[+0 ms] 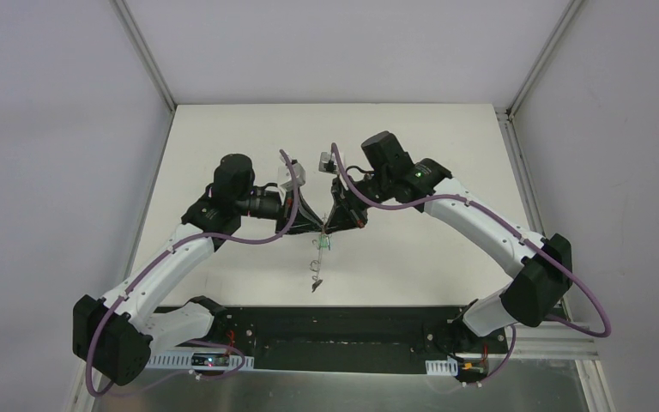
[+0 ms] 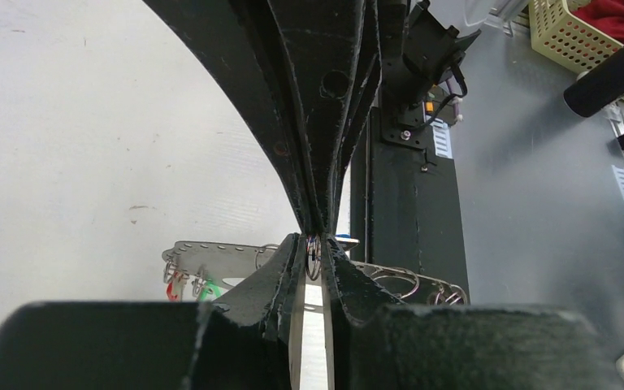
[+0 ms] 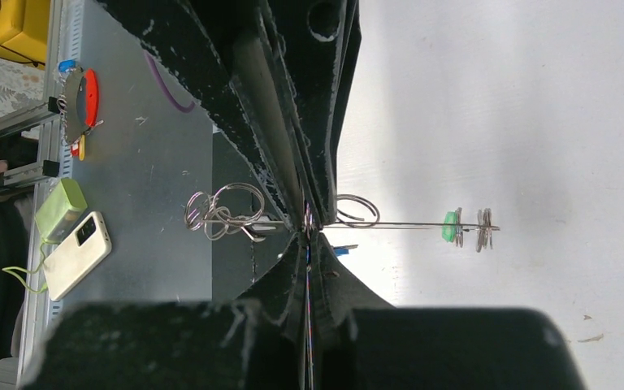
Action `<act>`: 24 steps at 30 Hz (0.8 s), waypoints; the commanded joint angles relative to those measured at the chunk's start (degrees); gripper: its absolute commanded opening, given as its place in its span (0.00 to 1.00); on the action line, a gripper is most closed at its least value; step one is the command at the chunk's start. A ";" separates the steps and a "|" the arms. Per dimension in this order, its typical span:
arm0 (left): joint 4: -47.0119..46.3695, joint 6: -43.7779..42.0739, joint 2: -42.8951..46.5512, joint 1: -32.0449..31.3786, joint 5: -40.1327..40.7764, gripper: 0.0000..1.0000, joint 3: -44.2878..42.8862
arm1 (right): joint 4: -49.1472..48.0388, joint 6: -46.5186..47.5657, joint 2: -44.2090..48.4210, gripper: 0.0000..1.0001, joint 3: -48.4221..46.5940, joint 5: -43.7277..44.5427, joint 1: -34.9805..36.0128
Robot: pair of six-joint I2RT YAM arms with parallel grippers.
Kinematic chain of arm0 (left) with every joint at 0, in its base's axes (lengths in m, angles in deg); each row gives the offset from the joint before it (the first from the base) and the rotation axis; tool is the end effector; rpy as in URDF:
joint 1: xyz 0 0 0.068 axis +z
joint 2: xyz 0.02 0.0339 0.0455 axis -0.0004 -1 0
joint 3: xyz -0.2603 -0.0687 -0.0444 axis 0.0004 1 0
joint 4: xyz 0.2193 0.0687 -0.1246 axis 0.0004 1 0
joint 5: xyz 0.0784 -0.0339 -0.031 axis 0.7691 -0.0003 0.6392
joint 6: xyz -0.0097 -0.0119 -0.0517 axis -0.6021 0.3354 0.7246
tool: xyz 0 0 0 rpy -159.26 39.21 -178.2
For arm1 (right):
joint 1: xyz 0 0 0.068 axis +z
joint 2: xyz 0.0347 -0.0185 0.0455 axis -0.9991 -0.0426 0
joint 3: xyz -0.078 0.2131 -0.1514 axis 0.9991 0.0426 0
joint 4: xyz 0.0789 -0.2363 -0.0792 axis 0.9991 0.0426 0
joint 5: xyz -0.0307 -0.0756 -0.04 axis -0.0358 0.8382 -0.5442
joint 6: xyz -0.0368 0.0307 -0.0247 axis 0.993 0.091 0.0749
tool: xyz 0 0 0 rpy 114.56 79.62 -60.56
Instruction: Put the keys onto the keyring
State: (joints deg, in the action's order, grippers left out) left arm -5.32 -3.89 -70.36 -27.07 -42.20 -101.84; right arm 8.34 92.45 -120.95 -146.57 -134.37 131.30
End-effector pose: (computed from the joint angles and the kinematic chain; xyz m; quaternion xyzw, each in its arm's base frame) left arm 0.1915 -0.1331 0.3308 0.4789 0.5707 -0.5074 0.4329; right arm 0.2170 0.2450 0.3469 -0.6163 0.5726 0.4337 0.3228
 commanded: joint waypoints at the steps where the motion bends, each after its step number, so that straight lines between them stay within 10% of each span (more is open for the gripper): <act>1: -0.36 -1.47 0.31 -0.85 -2.72 0.10 -0.06 | -1.07 0.63 0.21 0.00 -3.11 -1.28 0.29; 10: -0.54 0.39 0.28 -0.95 -1.88 0.00 -0.44 | -1.16 0.80 0.31 0.00 -3.04 -0.70 0.21; 24: -8.00 9.16 1.09 0.72 -3.51 0.00 -0.86 | -4.35 0.19 4.36 0.27 1.81 -2.57 -3.39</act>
State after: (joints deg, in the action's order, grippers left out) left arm -8.82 2.86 -70.43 -26.72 -42.85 -101.84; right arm 6.64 92.36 -119.83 -145.67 -135.27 128.86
